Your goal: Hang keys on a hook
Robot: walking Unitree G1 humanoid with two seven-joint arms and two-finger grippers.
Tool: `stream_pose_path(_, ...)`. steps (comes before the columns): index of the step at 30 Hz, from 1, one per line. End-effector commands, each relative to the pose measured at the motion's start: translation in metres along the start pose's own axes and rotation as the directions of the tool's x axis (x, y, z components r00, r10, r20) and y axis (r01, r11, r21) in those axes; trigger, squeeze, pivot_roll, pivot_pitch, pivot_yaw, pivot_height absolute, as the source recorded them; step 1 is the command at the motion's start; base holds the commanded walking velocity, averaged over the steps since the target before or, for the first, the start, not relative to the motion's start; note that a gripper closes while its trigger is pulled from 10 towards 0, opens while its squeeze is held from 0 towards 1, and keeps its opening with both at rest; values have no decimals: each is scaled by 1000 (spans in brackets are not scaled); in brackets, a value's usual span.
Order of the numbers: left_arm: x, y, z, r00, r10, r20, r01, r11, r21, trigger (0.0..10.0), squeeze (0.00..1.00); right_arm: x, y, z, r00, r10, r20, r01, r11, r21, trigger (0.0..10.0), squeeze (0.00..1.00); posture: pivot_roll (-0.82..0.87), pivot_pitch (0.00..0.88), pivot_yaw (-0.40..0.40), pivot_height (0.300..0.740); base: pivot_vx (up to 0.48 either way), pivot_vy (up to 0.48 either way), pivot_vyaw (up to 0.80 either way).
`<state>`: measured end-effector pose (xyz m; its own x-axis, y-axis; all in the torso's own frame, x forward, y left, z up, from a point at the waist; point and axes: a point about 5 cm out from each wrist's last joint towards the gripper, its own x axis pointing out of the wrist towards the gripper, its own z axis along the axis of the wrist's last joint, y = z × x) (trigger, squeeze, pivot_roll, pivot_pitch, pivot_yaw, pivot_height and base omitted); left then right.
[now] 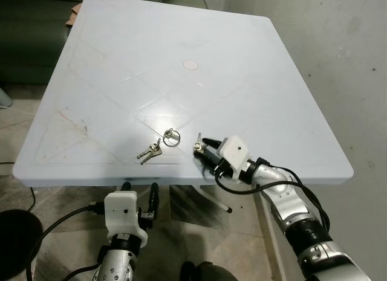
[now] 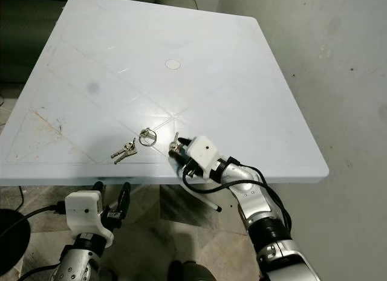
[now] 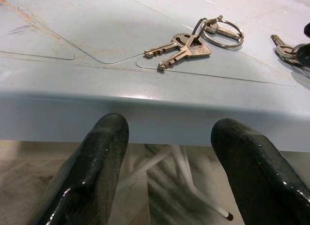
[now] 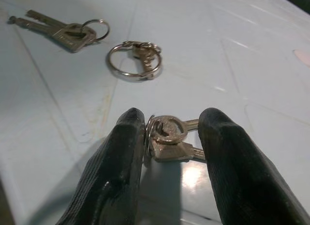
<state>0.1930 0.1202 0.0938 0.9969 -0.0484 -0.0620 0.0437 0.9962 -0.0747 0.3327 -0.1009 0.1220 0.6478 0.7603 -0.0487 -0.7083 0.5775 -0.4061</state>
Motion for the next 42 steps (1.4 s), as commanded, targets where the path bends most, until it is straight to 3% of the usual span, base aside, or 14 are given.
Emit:
stream_pose_path(1,-2,-5,-4,1000,-7,-17,7,1000,-22,10000,0,-5,-6,-3,999,-39,-10,39,999,-18,9725,0,42,200,-152,728,0,0,0)
stream_pose_path(19,-2,-6,-4,1000,-11,-18,11,1000,-21,10000,0,-8,-4,-8,1000,0,-19,0,1000,0,9098,0,37,202,-148,728,0,0,0)
stream_pose_path(20,-2,-6,-4,1000,-11,-18,11,1000,-21,10000,0,-10,-4,-10,999,25,-28,-24,999,22,8627,0,37,202,-148,728,0,0,0)
stream_pose_path(21,-1,-6,-4,1000,-12,-19,11,1000,-21,10000,0,-12,-3,-13,998,55,-37,-53,998,45,6471,0,34,203,-148,728,0,0,0)
stream_pose_path(22,-1,-6,-4,1000,-12,-19,11,1000,-21,10000,0,-12,-3,-13,998,55,-37,-53,998,45,6471,0,34,203,-148,728,0,0,0)
stream_pose_path(23,-1,-6,-3,1000,-13,-19,12,1000,-20,10000,0,-14,-2,-14,997,69,-39,-67,996,55,3255,0,34,203,-148,728,0,0,0)
stream_pose_path(25,-1,-6,-3,1000,-14,-18,14,1000,-20,10000,0,-15,-2,-15,997,72,-40,-70,996,59,2588,0,34,203,-148,728,0,0,0)
stream_pose_path(26,-1,-6,-3,1000,-14,-17,14,1000,-20,10000,0,-15,-2,-15,997,68,-42,-65,996,58,0,0,34,203,-146,728,0,0,0)
stream_pose_path(30,-1,-5,-3,1000,-14,-17,14,1000,-19,10000,0,-15,-3,-17,997,62,-54,-58,997,59,0,0,34,203,-146,728,0,0,0)
stream_pose_path(32,-1,-5,-3,1000,-14,-18,13,1000,-19,10000,0,-15,-3,-17,996,60,-60,-57,997,54,1647,0,35,204,-146,728,0,0,0)
stream_pose_path(34,-1,-6,-3,1000,-14,-18,13,1000,-20,10000,0,-14,-3,-18,996,62,-71,-58,997,58,4667,0,36,205,-147,728,0,0,0)
stream_pose_path(36,-1,-6,-3,1000,-14,-18,13,1000,-20,10000,0,-14,-3,-18,996,63,-71,-59,997,58,5176,0,36,205,-147,728,0,0,0)
stream_pose_path(37,-1,-6,-3,1000,-13,-18,12,1000,-21,10000,0,-13,-2,-17,995,67,-73,-62,996,67,10000,0,37,206,-148,728,0,0,0)
stream_pose_path(42,-2,-6,-3,1000,-12,-18,12,1000,-21,10000,0,-12,-1,-17,995,72,-74,-67,995,73,10000,0,37,207,-149,728,0,0,0)
